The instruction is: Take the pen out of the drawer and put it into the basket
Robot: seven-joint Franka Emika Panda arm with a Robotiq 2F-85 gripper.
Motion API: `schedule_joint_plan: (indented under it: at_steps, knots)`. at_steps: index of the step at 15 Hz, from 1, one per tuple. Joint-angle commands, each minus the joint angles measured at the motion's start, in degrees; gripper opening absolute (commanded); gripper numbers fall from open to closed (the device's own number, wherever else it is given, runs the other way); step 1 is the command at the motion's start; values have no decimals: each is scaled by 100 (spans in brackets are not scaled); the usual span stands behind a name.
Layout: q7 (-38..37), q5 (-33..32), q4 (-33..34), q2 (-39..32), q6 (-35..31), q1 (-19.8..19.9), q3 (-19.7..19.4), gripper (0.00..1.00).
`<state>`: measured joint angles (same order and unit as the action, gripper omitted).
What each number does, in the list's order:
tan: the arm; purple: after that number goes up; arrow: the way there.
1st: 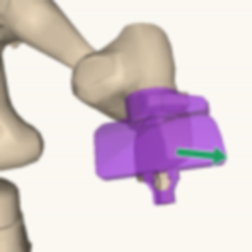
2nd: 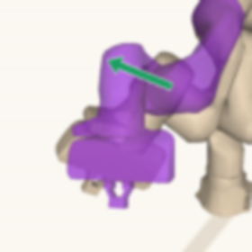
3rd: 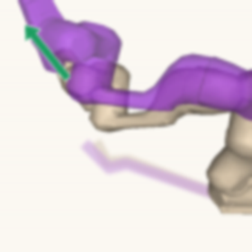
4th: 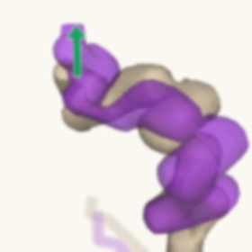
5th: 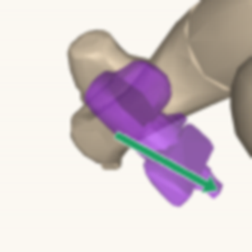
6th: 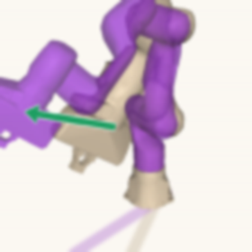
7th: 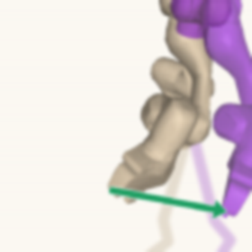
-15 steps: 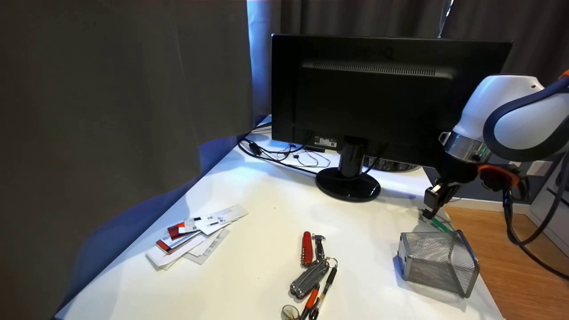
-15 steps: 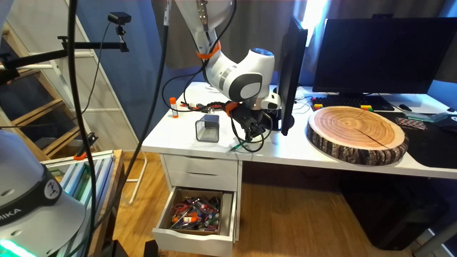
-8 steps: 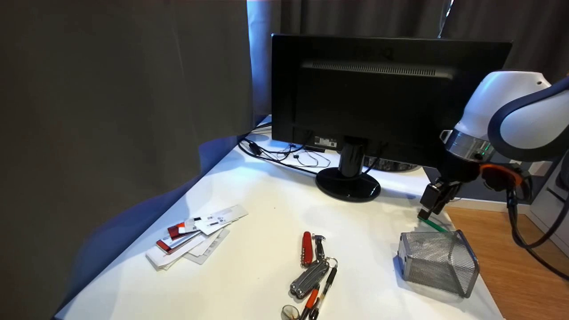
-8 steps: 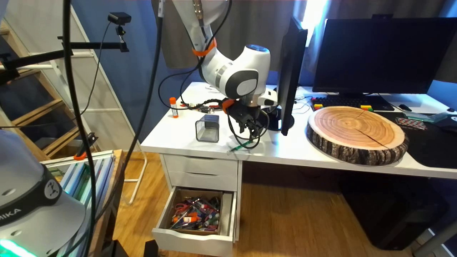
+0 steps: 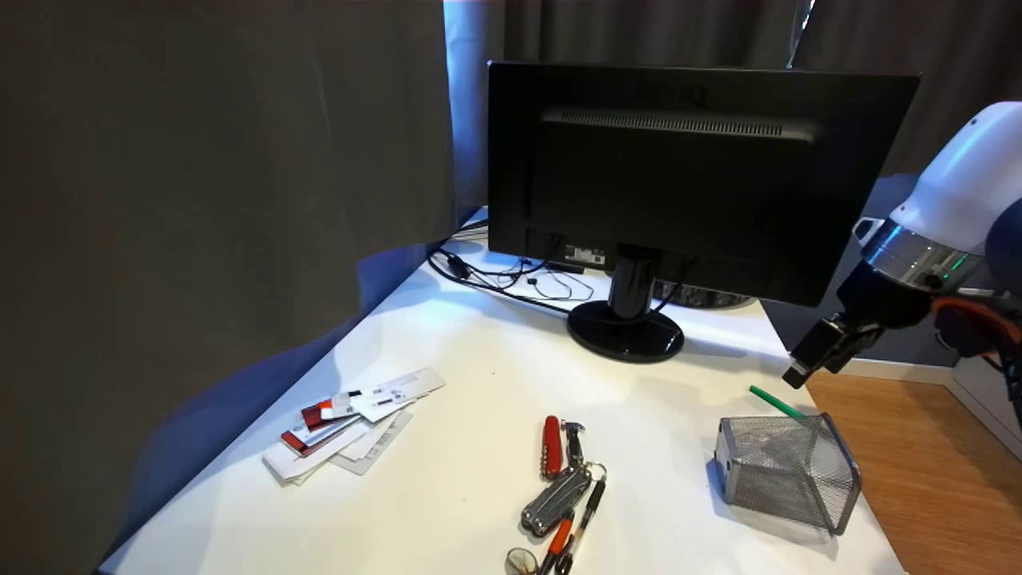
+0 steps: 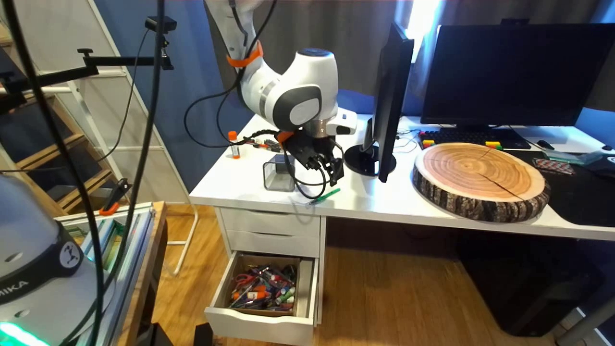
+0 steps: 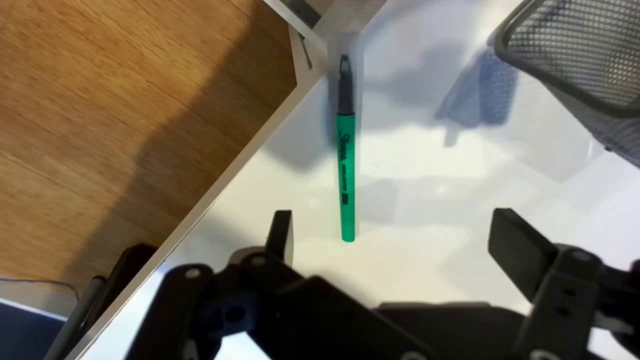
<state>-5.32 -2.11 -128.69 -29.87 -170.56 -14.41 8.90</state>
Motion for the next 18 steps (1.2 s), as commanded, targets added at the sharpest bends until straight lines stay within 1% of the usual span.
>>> schedule_joint_plan:
  at_steps: [1, 3, 4, 5, 7, 9, 10, 12, 15, 17, 18]
  knots:
    - [3, 20, -157, 127, -105, -129, -138, 100]
    - [-43, -2, -328, 272, -175, -246, -250, 100]
    - [129, 142, -322, 231, -256, 18, 68, 100]
    - [176, 313, -321, 230, -318, 219, 307, 100]
    - [337, 887, -396, 247, -410, 975, 1165, 100]
    - [479, 1475, -398, 200, -327, 1715, 1990, 100]
    - [526, 1743, -410, 153, -289, 2032, 2317, 100]
    - [629, 2181, -347, -29, -137, 2558, 2805, 100]
    - [821, 2570, -262, -365, 182, 3062, 3244, 100]
    - [856, 2710, -286, -470, 323, 3208, 3331, 100]
    - [924, 2801, -290, -541, 387, 3358, 3450, 100]
